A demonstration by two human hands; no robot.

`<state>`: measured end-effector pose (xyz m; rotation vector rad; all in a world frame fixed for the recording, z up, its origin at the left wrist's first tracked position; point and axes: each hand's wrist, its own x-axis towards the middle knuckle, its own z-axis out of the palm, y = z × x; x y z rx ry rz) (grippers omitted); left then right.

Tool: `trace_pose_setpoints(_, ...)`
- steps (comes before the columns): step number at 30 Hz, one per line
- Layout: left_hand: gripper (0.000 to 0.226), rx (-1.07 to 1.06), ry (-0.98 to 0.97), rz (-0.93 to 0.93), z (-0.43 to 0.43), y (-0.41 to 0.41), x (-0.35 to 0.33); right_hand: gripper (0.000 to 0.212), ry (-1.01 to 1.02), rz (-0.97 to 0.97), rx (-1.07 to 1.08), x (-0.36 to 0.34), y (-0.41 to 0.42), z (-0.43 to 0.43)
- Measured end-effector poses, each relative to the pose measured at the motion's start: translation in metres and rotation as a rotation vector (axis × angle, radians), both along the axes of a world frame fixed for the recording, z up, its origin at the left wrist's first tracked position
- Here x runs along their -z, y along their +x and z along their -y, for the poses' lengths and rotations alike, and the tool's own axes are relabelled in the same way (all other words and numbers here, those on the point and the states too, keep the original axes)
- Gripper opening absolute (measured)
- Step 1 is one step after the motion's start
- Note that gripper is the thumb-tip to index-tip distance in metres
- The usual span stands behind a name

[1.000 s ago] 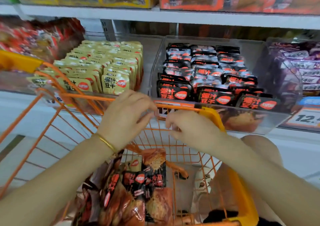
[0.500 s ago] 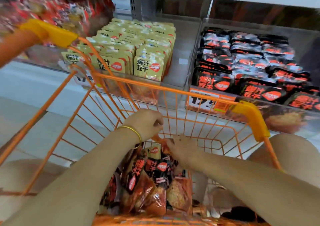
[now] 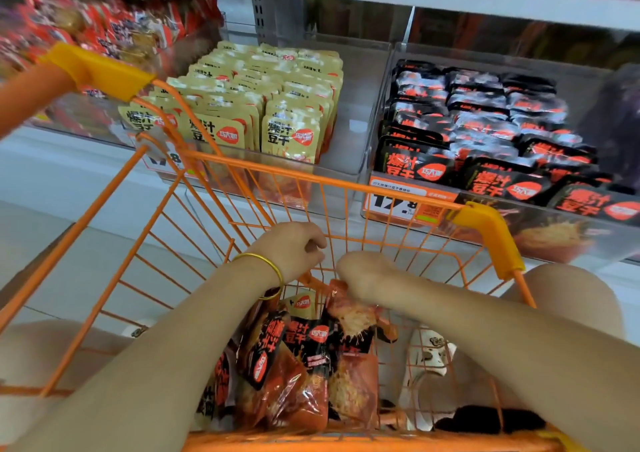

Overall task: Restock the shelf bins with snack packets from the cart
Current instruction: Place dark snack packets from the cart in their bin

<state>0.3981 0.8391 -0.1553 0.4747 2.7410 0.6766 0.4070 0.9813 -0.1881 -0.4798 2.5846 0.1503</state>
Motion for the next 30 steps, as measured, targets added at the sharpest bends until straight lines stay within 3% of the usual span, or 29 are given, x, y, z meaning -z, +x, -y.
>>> trace_pose_setpoints(5, 0.04, -0.058, 0.229, 0.223, -0.009, 0.004, -0.01, 0.036, -0.253, -0.175, 0.068, -0.069, 0.006, -0.041)
trace_pose_setpoints(8, 0.033, -0.114, 0.398, 0.31, -0.013, 0.006, -0.019, 0.034, -0.622, -0.241, 0.25, -0.094, 0.031, -0.069)
trace_pose_setpoints(10, 0.025, -0.141, 0.496, 0.35, -0.016, 0.008, -0.027, 0.018, -0.896, -0.205, 0.44, -0.097, 0.046, -0.078)
trace_pose_setpoints(12, 0.021, -0.148, 0.554, 0.379, -0.018, 0.012, -0.031, 0.015, -1.148, -0.164, 0.628, -0.092, 0.055, -0.081)
trace_pose_setpoints(13, 0.02, -0.148, 0.57, 0.376, -0.018, 0.014, -0.033, 0.015, -1.199, -0.161, 0.689, -0.088, 0.057, -0.082)
trace_pose_setpoints(15, 0.019, -0.133, 0.588, 0.341, -0.02, 0.017, -0.037, 0.007, -1.085, -0.227, 0.685, -0.081, 0.057, -0.084)
trace_pose_setpoints(17, 0.018, -0.111, 0.548, 0.243, -0.022, 0.018, -0.044, 0.016, -0.791, -0.36, 0.579, -0.077, 0.056, -0.085)
trace_pose_setpoints(19, 0.014, -0.082, 0.477, 0.069, -0.024, 0.015, -0.057, 0.036, -0.477, -0.633, 0.447, -0.083, 0.061, -0.082)
trace_pose_setpoints(21, 0.015, -0.021, 0.423, -0.06, -0.029, 0.01, -0.074, 0.061, -0.369, -0.896, 0.305, -0.092, 0.063, -0.082)
trace_pose_setpoints(23, 0.015, 0.061, 0.378, -0.176, -0.039, 0.007, -0.094, 0.05, -0.468, -0.994, 0.23, -0.103, 0.06, -0.083)
trace_pose_setpoints(26, 0.008, 0.133, 0.311, -0.496, -0.059, 0.001, -0.125, 0.021, -0.878, -0.843, 0.387, -0.119, 0.046, -0.089)
trace_pose_setpoints(30, 0.021, 0.205, 0.24, -0.787, -0.086, -0.011, -0.152, 0.023, -1.025, -0.957, 0.477, -0.133, 0.034, -0.095)
